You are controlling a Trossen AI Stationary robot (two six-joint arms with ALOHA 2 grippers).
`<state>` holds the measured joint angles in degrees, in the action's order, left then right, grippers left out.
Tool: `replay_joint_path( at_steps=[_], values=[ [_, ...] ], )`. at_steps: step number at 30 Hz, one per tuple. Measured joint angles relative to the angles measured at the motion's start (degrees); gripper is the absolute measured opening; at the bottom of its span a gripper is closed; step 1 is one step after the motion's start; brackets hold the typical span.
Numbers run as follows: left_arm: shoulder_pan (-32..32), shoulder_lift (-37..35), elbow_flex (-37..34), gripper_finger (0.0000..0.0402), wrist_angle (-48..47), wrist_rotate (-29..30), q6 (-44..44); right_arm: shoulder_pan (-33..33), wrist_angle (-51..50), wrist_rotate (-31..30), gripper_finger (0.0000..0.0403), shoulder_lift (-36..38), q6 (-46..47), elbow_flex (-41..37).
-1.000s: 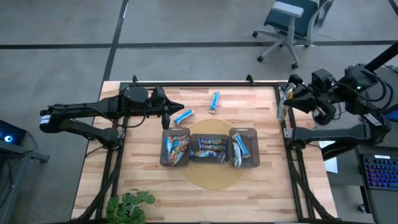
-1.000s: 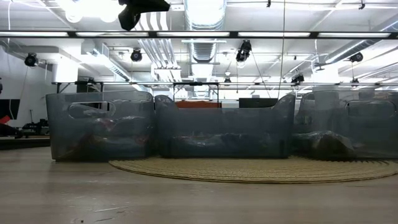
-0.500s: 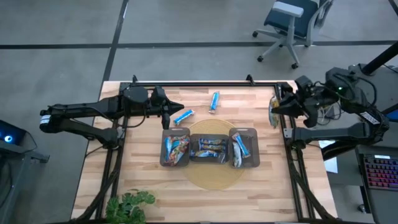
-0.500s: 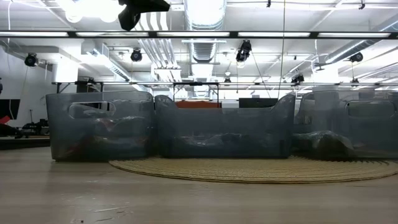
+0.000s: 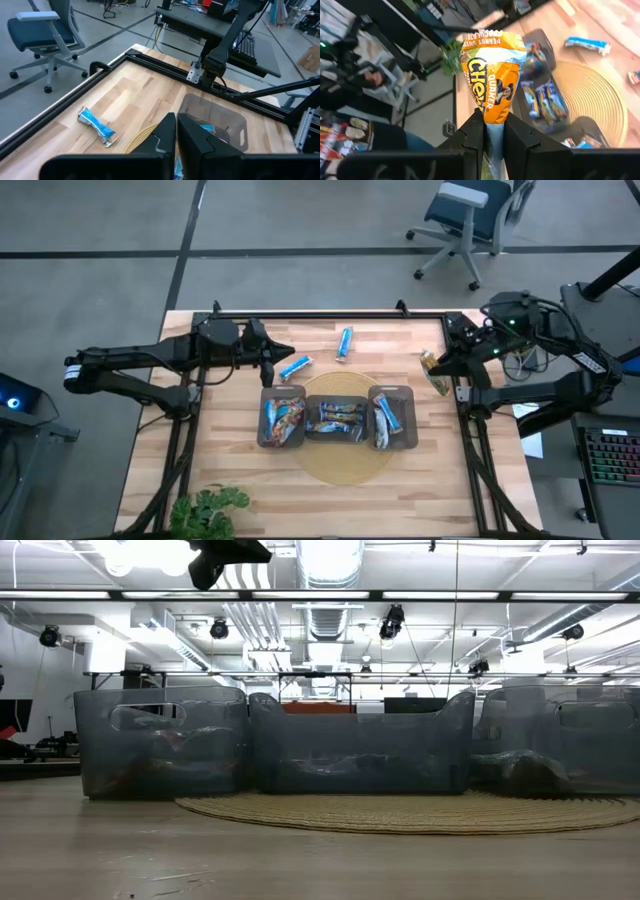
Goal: Pick and place Granola Bars by type
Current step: Put the orange granola bar into the right black bin
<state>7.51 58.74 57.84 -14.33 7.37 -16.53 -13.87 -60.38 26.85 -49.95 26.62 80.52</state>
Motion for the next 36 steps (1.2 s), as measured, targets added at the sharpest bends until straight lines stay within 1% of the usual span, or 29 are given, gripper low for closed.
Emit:
replay_joint_path(
  at_steps=[8,12,15,20,22,32,36],
  values=[
    [0.05,0.0,0.0,0.0,-0.21,0.18,0.06,0.0,-6.99,-0.02,0.0043,-4.2,-4.66,3.73],
    [0.07,0.0,0.0,0.0,-0.69,0.18,0.06,0.0,-8.26,-0.46,0.0043,-5.75,-7.43,4.64],
    [0.07,0.0,0.0,0.0,-0.9,0.18,0.06,0.04,-10.8,-2.0,0.0043,-6.87,-9.14,4.89],
    [0.07,0.0,0.0,0.0,-1.1,0.19,0.06,0.87,-16.0,-7.19,0.0043,-8.64,-12.23,5.43],
    [0.07,0.0,0.0,0.0,-1.31,0.2,0.06,1.28,-17.27,-7.64,0.0043,-9.18,-13.56,5.48],
    [0.07,0.0,0.0,0.0,-2.19,0.2,0.06,4.39,-17.82,-7.87,0.0043,-11.53,-14.29,5.45],
    [0.09,0.0,0.0,0.0,-2.21,0.2,0.06,5.78,-20.35,-10.27,0.0043,-13.09,-14.33,5.45]
  ],
)
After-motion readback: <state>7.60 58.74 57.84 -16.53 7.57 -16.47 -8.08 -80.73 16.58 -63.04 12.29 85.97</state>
